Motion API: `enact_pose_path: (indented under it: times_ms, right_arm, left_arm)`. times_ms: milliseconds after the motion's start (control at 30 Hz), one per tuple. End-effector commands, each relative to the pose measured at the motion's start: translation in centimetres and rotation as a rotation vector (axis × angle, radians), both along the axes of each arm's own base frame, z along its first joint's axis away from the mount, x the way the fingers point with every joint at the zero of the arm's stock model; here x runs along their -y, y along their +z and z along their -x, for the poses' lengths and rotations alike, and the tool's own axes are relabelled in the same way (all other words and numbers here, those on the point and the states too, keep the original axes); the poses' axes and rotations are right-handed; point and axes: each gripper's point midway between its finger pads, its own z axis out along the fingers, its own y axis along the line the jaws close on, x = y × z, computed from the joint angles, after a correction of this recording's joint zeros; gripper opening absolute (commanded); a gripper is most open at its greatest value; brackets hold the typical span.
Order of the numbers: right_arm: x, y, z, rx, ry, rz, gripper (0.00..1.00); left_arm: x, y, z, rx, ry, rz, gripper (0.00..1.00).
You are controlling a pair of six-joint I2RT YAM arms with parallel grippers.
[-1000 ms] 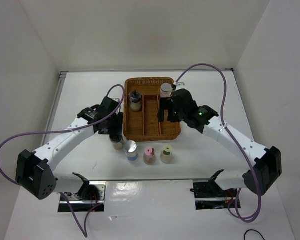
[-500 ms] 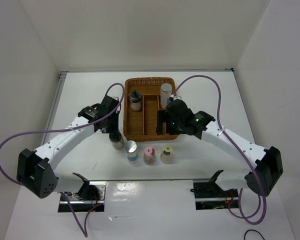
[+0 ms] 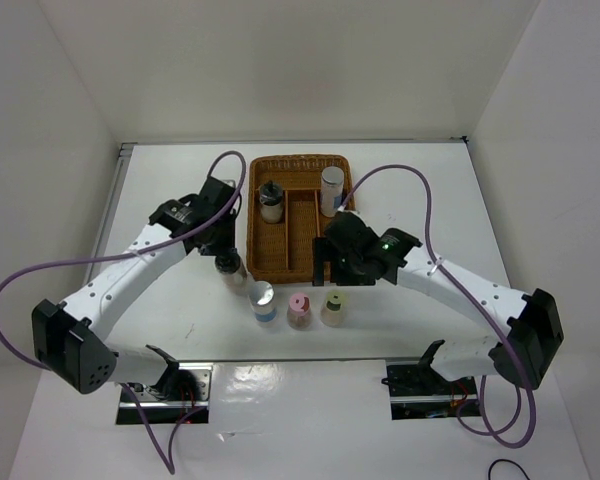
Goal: Organize the condiment bottles
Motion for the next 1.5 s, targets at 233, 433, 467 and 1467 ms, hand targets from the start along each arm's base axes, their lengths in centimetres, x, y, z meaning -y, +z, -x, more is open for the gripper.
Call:
enact_pose_path:
  times_ms: [233, 433, 467, 1467]
  right_arm:
    - [0.9, -1.8, 2.9, -0.103, -0.011, 0.032, 0.96]
    - [0.3, -2.4, 4.0, -0.128, 0.011, 0.026, 0.95]
    - [0.5, -2.7, 4.2, -0.134, 0.011, 0.033, 0.95]
    - [-0.2, -5.4, 3.3, -0.129, -0.02, 0.06, 0.74]
  left_arm:
    - [-0.1, 6.4, -3.5, 0.147, 0.012, -0.045, 0.17]
    - [1.7, 8.2, -6.6, 0.209, -0.008, -0.014, 0.17]
    - [2.2, 9.1, -7.2, 0.234, -0.019, 0.003, 0.17]
    - [7.8, 5.7, -13.9, 0.245, -0.121, 0.065, 0.18]
